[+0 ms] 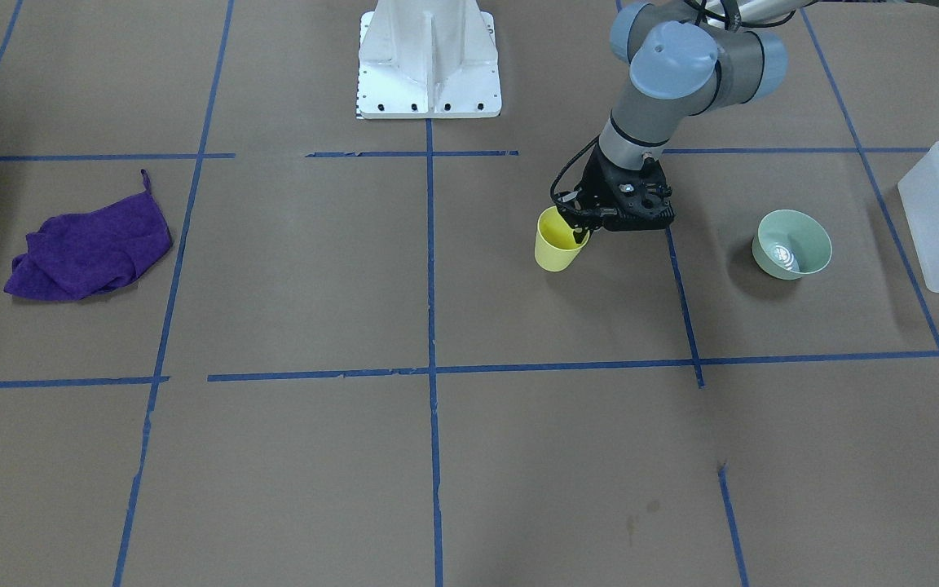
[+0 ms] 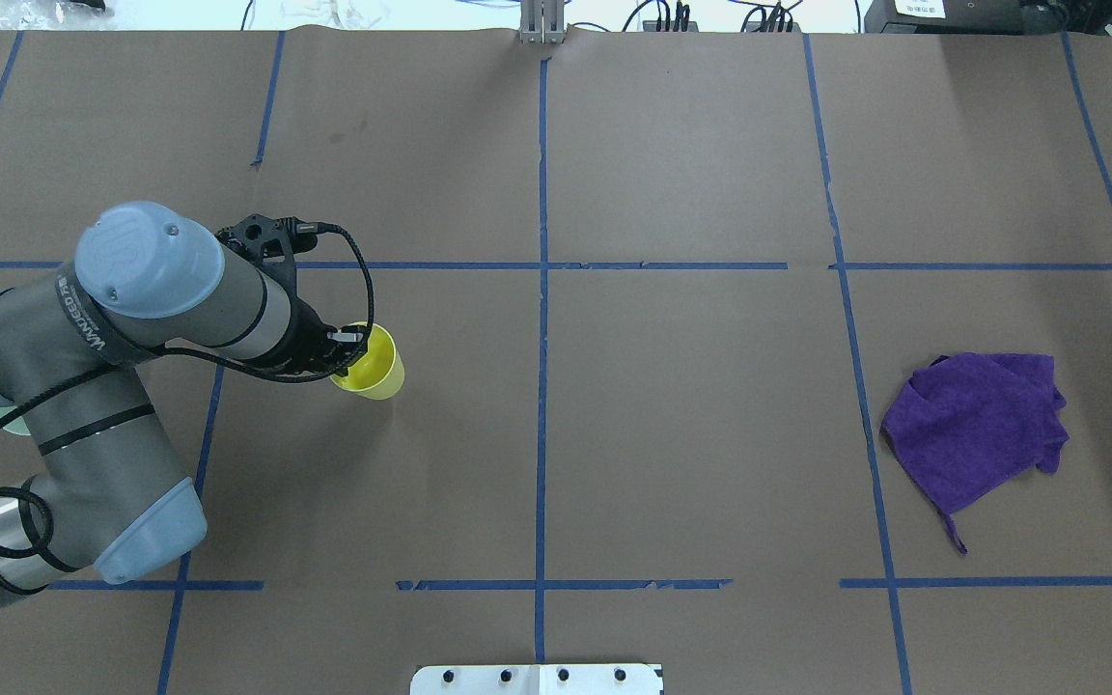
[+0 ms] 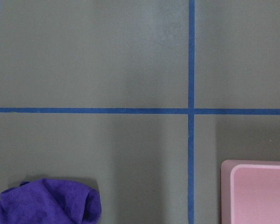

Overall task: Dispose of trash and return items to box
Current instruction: 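Lift the yellow cup toward the clear bin while the right gripper reaches the purple cloth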

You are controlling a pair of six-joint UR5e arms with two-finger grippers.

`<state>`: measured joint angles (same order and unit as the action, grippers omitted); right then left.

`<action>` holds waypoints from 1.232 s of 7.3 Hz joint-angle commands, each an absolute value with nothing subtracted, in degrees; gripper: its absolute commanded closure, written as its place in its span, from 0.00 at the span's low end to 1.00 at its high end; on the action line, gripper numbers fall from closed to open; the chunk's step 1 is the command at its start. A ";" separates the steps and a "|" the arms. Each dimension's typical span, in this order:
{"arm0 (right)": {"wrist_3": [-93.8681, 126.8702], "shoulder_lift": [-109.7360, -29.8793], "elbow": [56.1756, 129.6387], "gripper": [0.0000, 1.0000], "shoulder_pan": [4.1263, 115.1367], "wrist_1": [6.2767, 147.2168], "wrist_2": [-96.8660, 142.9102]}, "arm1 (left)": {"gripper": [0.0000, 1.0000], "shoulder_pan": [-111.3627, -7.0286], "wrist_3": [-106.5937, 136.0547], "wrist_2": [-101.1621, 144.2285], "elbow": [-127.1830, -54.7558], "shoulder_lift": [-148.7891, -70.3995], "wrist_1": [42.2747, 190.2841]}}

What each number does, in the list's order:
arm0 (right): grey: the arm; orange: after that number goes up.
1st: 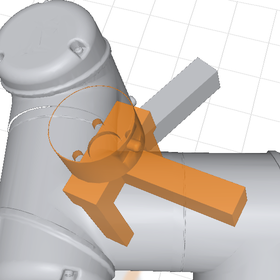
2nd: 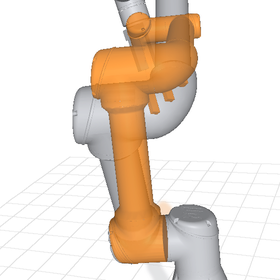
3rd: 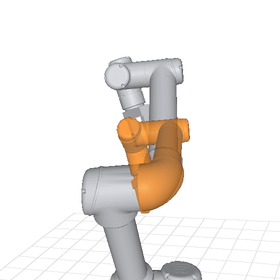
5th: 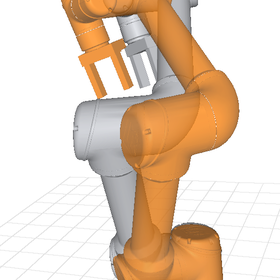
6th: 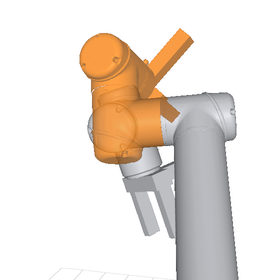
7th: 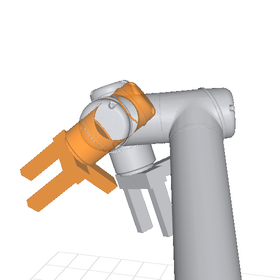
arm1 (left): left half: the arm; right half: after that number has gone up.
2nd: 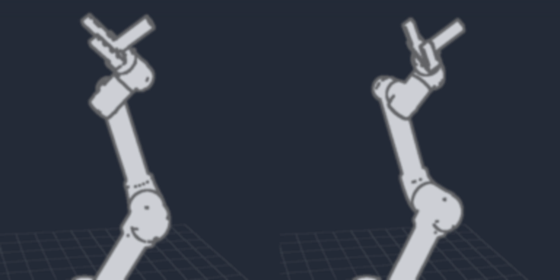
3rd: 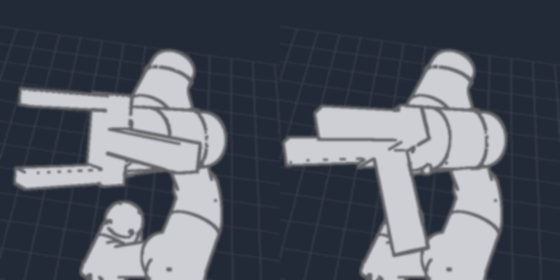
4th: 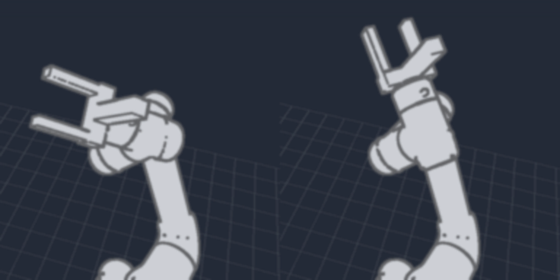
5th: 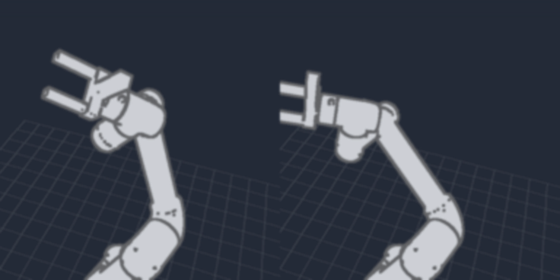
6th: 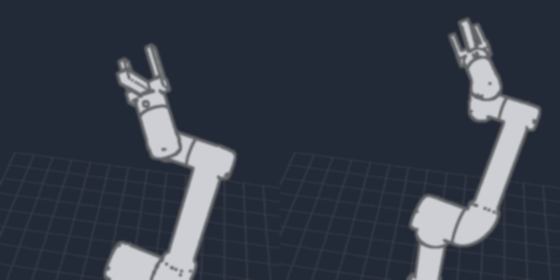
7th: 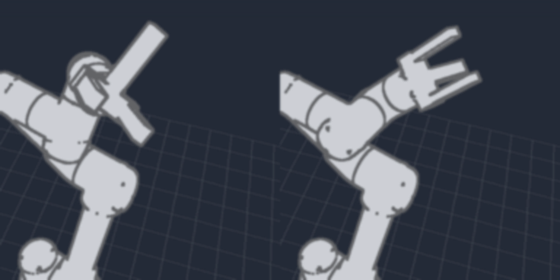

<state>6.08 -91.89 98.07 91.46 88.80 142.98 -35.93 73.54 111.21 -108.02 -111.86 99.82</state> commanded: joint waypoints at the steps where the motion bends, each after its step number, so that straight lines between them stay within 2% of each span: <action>1: 14.13 -93.15 102.28 0.00 88.36 88.33 143.09 | 1.00 -41.19 68.94 111.36 -113.10 -113.20 91.53; 2: 18.85 -93.69 103.70 0.00 85.02 86.59 140.82 | 1.00 -44.61 66.12 113.01 -114.07 -113.99 89.06; 3: 26.64 -97.87 106.58 0.00 79.77 78.92 137.23 | 1.00 -48.04 62.09 114.42 -115.47 -114.08 86.34; 5: 44.56 -104.13 106.70 0.00 68.87 58.97 130.02 | 1.00 -53.58 53.48 114.52 -117.50 -114.08 82.20; 8: 52.62 -103.46 106.61 0.00 52.61 56.78 117.81 | 1.00 -68.69 30.94 118.21 -117.42 -113.38 76.06; 9: 56.65 -98.66 106.35 0.00 49.95 56.95 115.77 | 1.00 -70.82 26.06 118.30 -116.99 -112.94 75.50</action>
